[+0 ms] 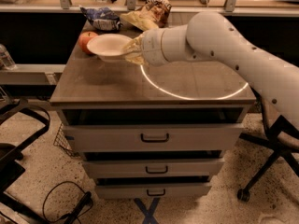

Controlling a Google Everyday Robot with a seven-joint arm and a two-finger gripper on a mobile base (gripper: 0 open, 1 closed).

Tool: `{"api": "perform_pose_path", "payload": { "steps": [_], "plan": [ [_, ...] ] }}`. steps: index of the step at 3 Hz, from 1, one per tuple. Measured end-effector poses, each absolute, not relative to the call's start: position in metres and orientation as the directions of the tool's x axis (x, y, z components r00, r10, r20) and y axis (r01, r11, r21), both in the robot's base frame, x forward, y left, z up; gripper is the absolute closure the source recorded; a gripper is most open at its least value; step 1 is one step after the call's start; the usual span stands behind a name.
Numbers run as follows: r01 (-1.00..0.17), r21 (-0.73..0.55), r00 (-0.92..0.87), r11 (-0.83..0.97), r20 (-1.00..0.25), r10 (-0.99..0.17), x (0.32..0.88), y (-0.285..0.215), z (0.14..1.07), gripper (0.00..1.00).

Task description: Move paper bowl near apple

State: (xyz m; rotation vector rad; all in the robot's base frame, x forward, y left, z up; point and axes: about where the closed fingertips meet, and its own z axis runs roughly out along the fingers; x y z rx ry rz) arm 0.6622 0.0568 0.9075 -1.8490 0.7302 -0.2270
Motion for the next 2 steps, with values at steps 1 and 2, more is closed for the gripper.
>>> {"api": "perform_pose_path", "payload": {
  "steps": [1, 2],
  "plan": [
    [-0.367, -0.879, 0.810, -0.305, -0.141, -0.570, 0.6395, 0.0698, 0.8848, 1.00],
    [-0.369, -0.874, 0.814, -0.316, -0.139, -0.565, 0.6357, 0.0731, 0.8798, 0.86]
  ]
}}
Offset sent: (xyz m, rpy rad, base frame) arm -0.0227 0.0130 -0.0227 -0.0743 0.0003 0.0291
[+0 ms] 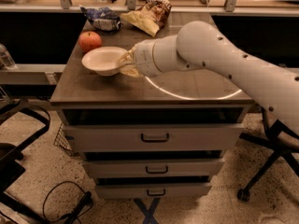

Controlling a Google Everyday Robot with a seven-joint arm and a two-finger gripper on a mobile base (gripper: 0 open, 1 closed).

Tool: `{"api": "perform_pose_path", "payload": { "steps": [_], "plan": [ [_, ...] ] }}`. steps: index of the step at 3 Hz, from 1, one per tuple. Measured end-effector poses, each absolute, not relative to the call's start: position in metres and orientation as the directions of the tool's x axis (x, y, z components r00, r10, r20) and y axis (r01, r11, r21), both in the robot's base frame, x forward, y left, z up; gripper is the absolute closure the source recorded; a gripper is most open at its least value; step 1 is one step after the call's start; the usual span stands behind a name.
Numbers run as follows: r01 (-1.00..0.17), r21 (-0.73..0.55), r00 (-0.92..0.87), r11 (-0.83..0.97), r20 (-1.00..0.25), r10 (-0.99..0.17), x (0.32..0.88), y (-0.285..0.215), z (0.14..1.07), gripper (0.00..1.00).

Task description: Move paper bowl near apple

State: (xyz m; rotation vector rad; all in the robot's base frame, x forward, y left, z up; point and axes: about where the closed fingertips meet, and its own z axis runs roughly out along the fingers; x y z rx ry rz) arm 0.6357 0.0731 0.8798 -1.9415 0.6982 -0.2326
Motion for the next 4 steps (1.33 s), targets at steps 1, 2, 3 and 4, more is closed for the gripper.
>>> {"api": "perform_pose_path", "payload": {
  "steps": [1, 2, 3, 4],
  "plan": [
    [-0.368, -0.874, 0.816, -0.318, -0.139, -0.562, 0.6348, 0.0752, 0.8792, 0.62],
    [-0.368, -0.873, 0.817, -0.320, -0.139, -0.559, 0.6342, 0.0772, 0.8788, 0.39],
    [-0.367, -0.873, 0.819, -0.321, -0.140, -0.556, 0.6335, 0.0792, 0.8784, 0.15],
    [-0.367, -0.873, 0.821, -0.323, -0.140, -0.553, 0.6328, 0.0811, 0.8781, 0.00]
  ]
}}
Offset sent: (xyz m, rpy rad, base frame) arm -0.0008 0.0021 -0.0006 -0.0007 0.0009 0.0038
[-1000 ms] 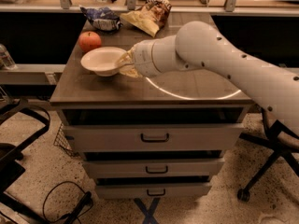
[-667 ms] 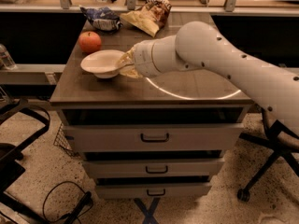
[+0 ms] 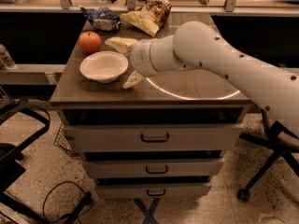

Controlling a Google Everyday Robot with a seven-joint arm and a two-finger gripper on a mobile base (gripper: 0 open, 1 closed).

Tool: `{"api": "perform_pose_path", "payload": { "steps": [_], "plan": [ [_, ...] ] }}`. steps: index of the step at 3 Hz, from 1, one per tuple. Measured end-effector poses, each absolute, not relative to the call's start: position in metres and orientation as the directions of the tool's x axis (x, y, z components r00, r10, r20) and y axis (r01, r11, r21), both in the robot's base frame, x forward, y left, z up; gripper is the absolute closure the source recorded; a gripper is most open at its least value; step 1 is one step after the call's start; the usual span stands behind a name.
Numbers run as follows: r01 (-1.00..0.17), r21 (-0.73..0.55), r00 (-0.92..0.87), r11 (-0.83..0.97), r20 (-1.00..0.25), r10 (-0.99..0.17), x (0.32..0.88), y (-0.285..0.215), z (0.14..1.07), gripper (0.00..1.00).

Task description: Move paper bowl near apple

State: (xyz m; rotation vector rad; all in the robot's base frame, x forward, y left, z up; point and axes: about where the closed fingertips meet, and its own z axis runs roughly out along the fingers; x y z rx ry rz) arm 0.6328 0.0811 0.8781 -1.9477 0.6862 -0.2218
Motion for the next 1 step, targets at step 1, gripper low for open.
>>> {"api": "perform_pose_path", "payload": {
  "steps": [1],
  "plan": [
    [-0.367, -0.873, 0.821, -0.323, -0.140, -0.553, 0.6328, 0.0812, 0.8780, 0.00]
  ]
}}
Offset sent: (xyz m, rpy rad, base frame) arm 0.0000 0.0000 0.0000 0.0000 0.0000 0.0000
